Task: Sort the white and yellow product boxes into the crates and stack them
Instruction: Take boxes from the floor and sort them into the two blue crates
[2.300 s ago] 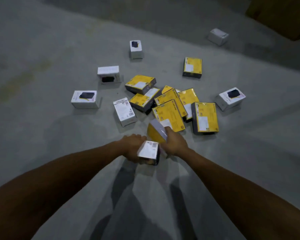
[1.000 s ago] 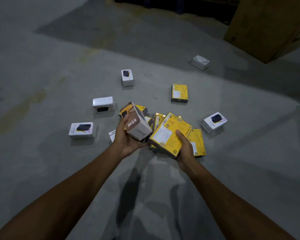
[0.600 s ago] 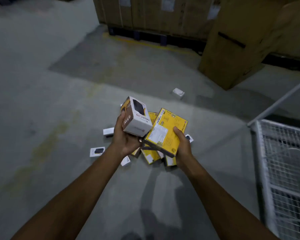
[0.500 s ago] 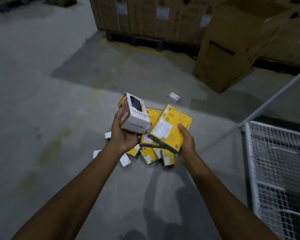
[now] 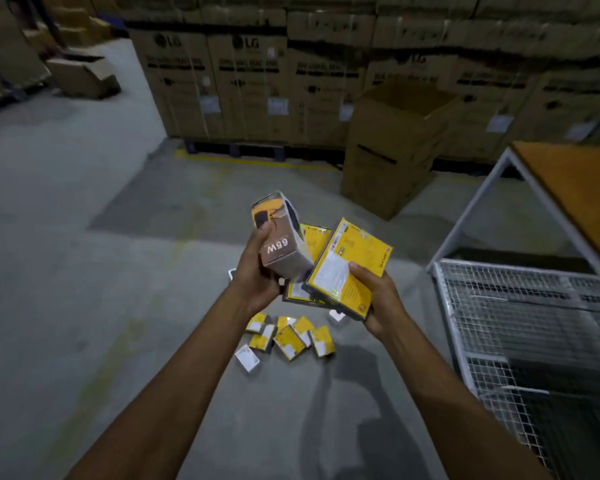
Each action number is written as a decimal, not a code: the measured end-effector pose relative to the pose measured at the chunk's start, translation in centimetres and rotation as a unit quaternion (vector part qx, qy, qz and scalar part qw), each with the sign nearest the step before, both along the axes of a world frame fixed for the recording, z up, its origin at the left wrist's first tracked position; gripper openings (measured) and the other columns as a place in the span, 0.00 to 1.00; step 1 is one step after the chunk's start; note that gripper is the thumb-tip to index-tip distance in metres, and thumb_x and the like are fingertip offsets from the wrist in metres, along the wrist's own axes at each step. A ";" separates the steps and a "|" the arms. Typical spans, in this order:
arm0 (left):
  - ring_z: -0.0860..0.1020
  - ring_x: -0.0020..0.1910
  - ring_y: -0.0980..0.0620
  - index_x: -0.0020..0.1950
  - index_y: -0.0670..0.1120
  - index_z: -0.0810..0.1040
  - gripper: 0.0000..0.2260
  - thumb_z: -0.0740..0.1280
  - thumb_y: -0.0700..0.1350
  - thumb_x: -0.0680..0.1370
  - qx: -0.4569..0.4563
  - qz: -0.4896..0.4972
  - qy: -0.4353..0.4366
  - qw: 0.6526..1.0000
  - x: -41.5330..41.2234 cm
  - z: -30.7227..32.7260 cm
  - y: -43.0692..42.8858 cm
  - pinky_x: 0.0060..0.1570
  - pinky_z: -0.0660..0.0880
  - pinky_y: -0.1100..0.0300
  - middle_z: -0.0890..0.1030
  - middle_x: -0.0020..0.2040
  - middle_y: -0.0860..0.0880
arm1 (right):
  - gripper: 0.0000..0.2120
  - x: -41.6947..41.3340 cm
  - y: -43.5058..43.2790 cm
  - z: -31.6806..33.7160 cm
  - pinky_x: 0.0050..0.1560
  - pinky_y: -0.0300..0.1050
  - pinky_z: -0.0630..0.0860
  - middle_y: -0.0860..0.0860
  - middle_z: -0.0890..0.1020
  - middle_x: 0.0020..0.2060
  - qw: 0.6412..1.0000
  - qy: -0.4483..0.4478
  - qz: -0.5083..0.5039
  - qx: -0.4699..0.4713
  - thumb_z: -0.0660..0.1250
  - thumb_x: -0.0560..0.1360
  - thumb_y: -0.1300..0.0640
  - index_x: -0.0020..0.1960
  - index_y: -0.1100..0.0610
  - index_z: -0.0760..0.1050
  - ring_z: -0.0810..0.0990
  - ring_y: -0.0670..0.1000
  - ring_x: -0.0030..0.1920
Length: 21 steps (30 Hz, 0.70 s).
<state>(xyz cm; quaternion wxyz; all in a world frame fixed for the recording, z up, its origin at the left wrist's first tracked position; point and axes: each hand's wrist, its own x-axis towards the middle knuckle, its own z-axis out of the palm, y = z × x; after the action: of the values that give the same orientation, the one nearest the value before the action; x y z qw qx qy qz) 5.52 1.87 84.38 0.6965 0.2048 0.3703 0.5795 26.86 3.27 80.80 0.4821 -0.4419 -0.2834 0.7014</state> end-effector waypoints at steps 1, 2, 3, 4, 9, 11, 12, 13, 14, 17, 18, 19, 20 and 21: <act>0.79 0.52 0.45 0.62 0.49 0.79 0.24 0.72 0.59 0.70 0.001 -0.009 0.026 1.000 0.2 0.3 0.1 0.49 0.80 0.54 0.80 0.55 0.45 | 0.29 0.0 -0.4 0.3 0.56 0.68 0.78 0.59 0.83 0.58 1.000 -0.008 -0.012 0.003 0.76 0.65 0.57 0.66 0.59 0.75 0.83 0.64 0.56; 0.78 0.54 0.44 0.63 0.49 0.79 0.26 0.72 0.60 0.69 -0.003 -0.019 0.051 0.999 0.4 0.5 0.2 0.55 0.77 0.50 0.80 0.56 0.45 | 0.29 0.0 -0.6 0.5 0.55 0.67 0.78 0.59 0.83 0.58 0.999 -0.019 -0.024 0.007 0.77 0.65 0.58 0.65 0.60 0.75 0.83 0.64 0.56; 0.77 0.57 0.44 0.65 0.49 0.79 0.28 0.72 0.61 0.68 -0.010 -0.033 0.071 0.997 0.6 0.4 0.2 0.59 0.75 0.47 0.80 0.58 0.45 | 0.29 0.2 -0.9 0.7 0.54 0.66 0.79 0.59 0.84 0.57 0.999 -0.038 -0.036 0.012 0.77 0.66 0.59 0.65 0.59 0.75 0.84 0.63 0.55; 0.77 0.58 0.44 0.67 0.48 0.77 0.31 0.72 0.62 0.68 -0.017 -0.050 0.079 0.995 0.7 0.5 0.2 0.58 0.74 0.46 0.80 0.59 0.45 | 0.27 0.3 -1.2 0.8 0.53 0.64 0.81 0.59 0.84 0.57 0.997 -0.061 -0.048 0.016 0.78 0.67 0.60 0.64 0.59 0.75 0.84 0.62 0.54; 0.76 0.60 0.42 0.68 0.50 0.77 0.32 0.69 0.64 0.68 -0.008 -0.118 -0.011 0.993 2.0 0.0 0.0 0.59 0.71 0.44 0.78 0.63 0.43 | 0.26 2.4 -2.8 1.7 0.48 0.58 0.83 0.56 0.85 0.54 0.986 -0.131 -0.092 0.044 0.79 0.66 0.60 0.61 0.56 0.74 0.85 0.57 0.51; 0.78 0.56 0.45 0.63 0.51 0.80 0.26 0.61 0.65 0.73 -0.007 -0.137 -0.084 0.987 2.9 -0.6 -0.1 0.59 0.69 0.44 0.80 0.59 0.46 | 0.27 3.7 -3.4 2.1 0.51 0.58 0.82 0.55 0.84 0.54 0.977 -0.168 -0.112 0.064 0.80 0.65 0.59 0.60 0.54 0.74 0.85 0.56 0.51; 0.78 0.55 0.45 0.63 0.52 0.79 0.26 0.58 0.66 0.75 -0.003 -0.154 -0.105 0.983 3.3 -1.0 -0.1 0.59 0.69 0.43 0.80 0.58 0.46 | 0.25 4.2 -3.8 2.3 0.52 0.58 0.82 0.55 0.84 0.54 0.971 -0.192 -0.119 0.076 0.80 0.66 0.60 0.59 0.53 0.73 0.85 0.55 0.51; 0.77 0.56 0.44 0.66 0.52 0.77 0.28 0.56 0.67 0.75 0.002 -0.175 -0.118 0.978 3.9 -1.4 0.0 0.61 0.67 0.40 0.80 0.59 0.45 | 0.24 4.9 -4.1 2.5 0.52 0.58 0.82 0.54 0.84 0.53 0.963 -0.220 -0.125 0.090 0.80 0.67 0.60 0.58 0.52 0.72 0.85 0.54 0.50; 0.76 0.58 0.43 0.70 0.51 0.74 0.30 0.57 0.68 0.74 0.002 -0.195 -0.124 0.973 5.1 -1.5 0.0 0.64 0.65 0.38 0.79 0.61 0.44 | 0.24 5.8 -4.5 2.7 0.53 0.57 0.82 0.52 0.84 0.52 0.953 -0.253 -0.132 0.105 0.79 0.67 0.59 0.56 0.49 0.72 0.84 0.53 0.50; 0.74 0.59 0.41 0.73 0.49 0.70 0.34 0.60 0.67 0.74 -0.007 -0.205 -0.139 0.969 9.5 -1.7 0.4 0.70 0.58 0.39 0.76 0.64 0.42 | 0.26 8.0 -6.0 3.8 0.52 0.53 0.79 0.49 0.81 0.51 0.900 -0.380 -0.148 0.153 0.80 0.66 0.53 0.56 0.45 0.68 0.82 0.53 0.52; 0.75 0.56 0.41 0.70 0.48 0.74 0.33 0.60 0.67 0.73 -0.013 -0.197 -0.151 0.969 11.2 -1.5 0.5 0.68 0.61 0.40 0.77 0.61 0.42 | 0.27 8.8 -6.5 4.1 0.52 0.52 0.78 0.52 0.79 0.53 0.872 -0.432 -0.160 0.166 0.79 0.65 0.50 0.58 0.47 0.69 0.80 0.54 0.53; 0.76 0.53 0.41 0.66 0.47 0.77 0.31 0.59 0.67 0.73 -0.021 -0.184 -0.156 0.970 13.0 -1.4 0.7 0.64 0.65 0.41 0.79 0.57 0.41 | 0.28 9.6 -7.1 4.5 0.52 0.51 0.76 0.54 0.77 0.53 0.836 -0.484 -0.179 0.186 0.77 0.65 0.47 0.60 0.51 0.69 0.78 0.56 0.54; 0.76 0.52 0.41 0.61 0.46 0.80 0.30 0.58 0.67 0.73 -0.026 -0.173 -0.169 0.970 15.0 -1.2 1.0 0.60 0.68 0.43 0.80 0.54 0.41 | 0.29 10.5 -7.6 4.8 0.51 0.50 0.73 0.55 0.76 0.53 0.796 -0.529 -0.199 0.218 0.75 0.65 0.45 0.60 0.56 0.70 0.76 0.58 0.55; 0.77 0.53 0.41 0.59 0.46 0.80 0.27 0.58 0.66 0.74 -0.031 -0.161 -0.186 0.969 17.1 -1.0 1.2 0.59 0.69 0.46 0.80 0.53 0.42 | 0.29 11.5 -8.0 5.0 0.50 0.49 0.71 0.56 0.74 0.52 0.753 -0.566 -0.219 0.254 0.73 0.66 0.43 0.59 0.58 0.70 0.74 0.59 0.54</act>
<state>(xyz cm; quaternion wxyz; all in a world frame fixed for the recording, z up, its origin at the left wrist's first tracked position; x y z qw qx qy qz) 22.64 3.06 83.41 0.8432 0.1284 0.2139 0.4762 38.39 -4.76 85.80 0.4686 -0.6696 -0.5674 0.1009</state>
